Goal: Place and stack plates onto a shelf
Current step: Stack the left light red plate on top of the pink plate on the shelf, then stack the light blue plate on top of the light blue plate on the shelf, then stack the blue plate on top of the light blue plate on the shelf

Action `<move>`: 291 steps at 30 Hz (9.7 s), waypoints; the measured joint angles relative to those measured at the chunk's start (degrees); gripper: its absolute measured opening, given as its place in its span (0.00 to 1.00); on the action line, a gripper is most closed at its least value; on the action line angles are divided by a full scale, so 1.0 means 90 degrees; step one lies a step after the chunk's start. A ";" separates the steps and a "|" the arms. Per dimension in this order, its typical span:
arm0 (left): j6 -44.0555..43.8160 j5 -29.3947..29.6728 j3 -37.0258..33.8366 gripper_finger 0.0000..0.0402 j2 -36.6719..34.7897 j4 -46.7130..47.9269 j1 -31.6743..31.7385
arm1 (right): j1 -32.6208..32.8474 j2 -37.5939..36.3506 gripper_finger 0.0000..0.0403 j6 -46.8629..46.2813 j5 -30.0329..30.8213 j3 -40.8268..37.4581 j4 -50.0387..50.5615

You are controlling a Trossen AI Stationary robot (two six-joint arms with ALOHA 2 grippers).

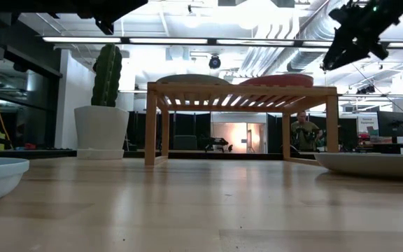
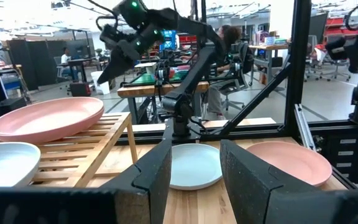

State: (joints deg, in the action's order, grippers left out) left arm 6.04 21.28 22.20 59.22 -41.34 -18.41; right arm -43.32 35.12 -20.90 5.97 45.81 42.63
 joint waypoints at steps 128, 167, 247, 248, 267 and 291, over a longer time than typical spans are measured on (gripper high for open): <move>-0.0146 0.0209 -0.0002 0.32 0.0001 0.0134 0.0000 | 0.7896 0.5335 0.41 -0.4508 0.0491 -0.1004 -0.1734; -0.0334 0.0216 -0.0002 0.32 -0.0040 -0.0145 -0.0017 | 0.7896 0.5347 0.00 -0.0457 0.0323 0.2138 -0.2337; -0.0005 0.1416 0.0005 0.32 -0.0916 0.1178 -0.0714 | 0.4207 0.6783 0.48 0.5106 0.1396 0.4988 -0.0460; -0.0007 0.1416 0.0002 0.32 -0.0916 0.1178 -0.0714 | 0.4240 0.6645 0.49 0.4925 0.1230 0.4988 -0.0309; -0.0806 0.0905 0.0002 0.32 -0.0916 0.1611 -0.0699 | 0.6885 0.3434 0.49 0.1168 0.1145 -0.0433 -0.4199; -0.1826 -0.2882 0.1383 0.32 0.2196 0.4317 -0.0797 | 0.7190 0.3434 0.49 0.0994 0.1479 -0.1232 -0.5624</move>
State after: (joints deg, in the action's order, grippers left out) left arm -10.39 -4.66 34.65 78.99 -2.49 -25.59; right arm 21.39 66.02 -11.96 19.29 34.72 -7.99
